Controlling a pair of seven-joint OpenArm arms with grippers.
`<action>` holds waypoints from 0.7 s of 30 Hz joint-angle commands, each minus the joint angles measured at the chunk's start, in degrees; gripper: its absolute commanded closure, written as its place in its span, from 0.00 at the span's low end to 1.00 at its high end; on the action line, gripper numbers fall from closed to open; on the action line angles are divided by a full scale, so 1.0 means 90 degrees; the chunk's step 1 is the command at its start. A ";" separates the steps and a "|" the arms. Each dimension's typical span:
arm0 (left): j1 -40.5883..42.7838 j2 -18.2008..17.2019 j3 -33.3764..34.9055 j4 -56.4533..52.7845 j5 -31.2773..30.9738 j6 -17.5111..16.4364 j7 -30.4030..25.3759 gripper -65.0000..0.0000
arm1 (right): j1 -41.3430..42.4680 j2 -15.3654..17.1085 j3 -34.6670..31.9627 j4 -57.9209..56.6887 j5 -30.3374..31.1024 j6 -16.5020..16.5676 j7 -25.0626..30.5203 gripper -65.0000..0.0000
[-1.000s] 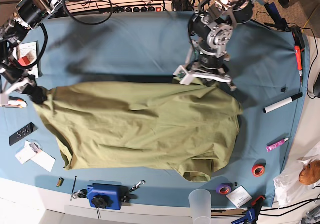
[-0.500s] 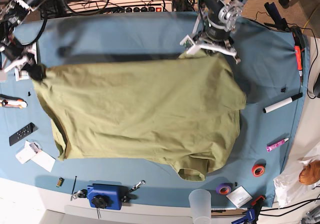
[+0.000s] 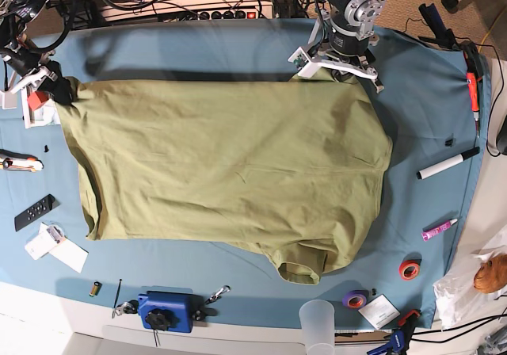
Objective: Layout the t-shirt on the table in an organized manner, then fold the t-shirt properly
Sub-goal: 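Hold the shirt corner with the right gripper while left gripper drags collar outward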
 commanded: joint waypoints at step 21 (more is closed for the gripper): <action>0.0937 -0.0503 -0.2271 0.1229 -0.0911 -0.0447 -0.0430 1.00 | 0.0036 0.0185 0.0053 0.0114 0.0510 0.0006 0.0132 1.00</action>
